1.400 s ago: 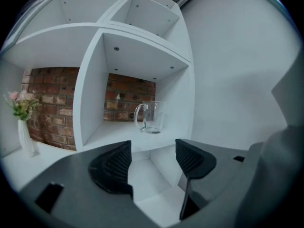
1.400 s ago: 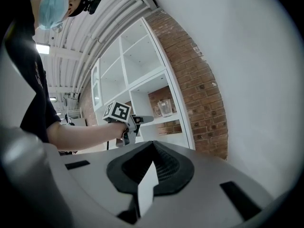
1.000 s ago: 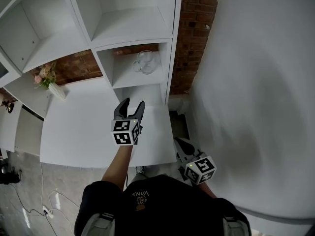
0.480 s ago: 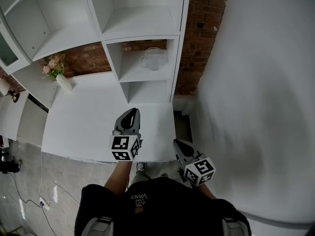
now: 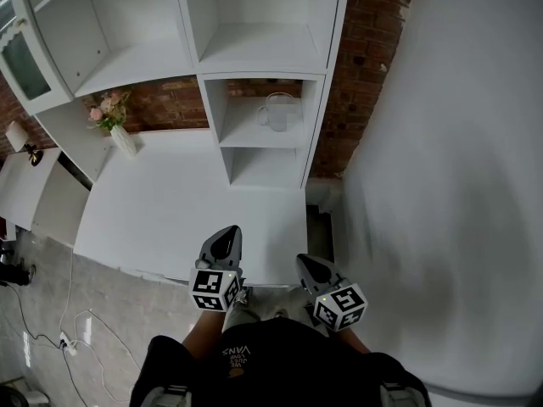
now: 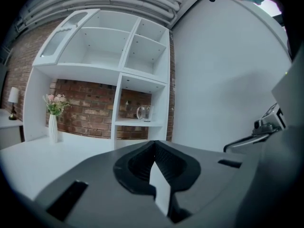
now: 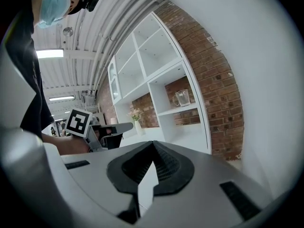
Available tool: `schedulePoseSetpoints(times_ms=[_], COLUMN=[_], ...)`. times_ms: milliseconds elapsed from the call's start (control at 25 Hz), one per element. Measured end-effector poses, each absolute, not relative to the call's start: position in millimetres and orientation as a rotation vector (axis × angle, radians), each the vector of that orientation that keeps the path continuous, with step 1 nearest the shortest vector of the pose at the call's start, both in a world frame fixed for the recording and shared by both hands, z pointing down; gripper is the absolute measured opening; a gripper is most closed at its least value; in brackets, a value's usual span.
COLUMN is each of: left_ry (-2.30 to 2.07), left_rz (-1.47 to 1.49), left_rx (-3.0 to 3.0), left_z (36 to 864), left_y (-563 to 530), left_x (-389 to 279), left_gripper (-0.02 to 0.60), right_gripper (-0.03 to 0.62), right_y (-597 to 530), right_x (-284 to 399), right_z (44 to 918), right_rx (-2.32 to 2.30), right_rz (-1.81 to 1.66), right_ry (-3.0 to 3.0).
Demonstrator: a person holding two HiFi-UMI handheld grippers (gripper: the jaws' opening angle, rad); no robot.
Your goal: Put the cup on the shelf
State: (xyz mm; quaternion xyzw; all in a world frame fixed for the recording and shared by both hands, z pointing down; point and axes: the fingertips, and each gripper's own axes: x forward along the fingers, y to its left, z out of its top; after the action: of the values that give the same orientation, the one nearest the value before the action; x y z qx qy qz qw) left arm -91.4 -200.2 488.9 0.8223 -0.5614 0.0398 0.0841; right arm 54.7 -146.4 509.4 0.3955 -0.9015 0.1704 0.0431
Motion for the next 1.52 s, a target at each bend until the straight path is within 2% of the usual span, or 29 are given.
schedulePoseSetpoints(times_ms=[400,1520], left_ry=[-1.518,-1.520], left_rz=[0.120,0.110], left_rx=[2.442,2.445], left_z=[526.4,526.6], left_y=[-159.9,-157.9], left_x=[-79.2,-81.1], left_gripper=[0.008,0.008], right_gripper=[-0.005,-0.005], right_y=[-139.8,-150.6], right_x=[49.7,51.4], right_z=[518.3,541.9], right_rx=[1.177,1.214], right_rz=[0.493,0.490], right_ry=[-2.732,-2.654])
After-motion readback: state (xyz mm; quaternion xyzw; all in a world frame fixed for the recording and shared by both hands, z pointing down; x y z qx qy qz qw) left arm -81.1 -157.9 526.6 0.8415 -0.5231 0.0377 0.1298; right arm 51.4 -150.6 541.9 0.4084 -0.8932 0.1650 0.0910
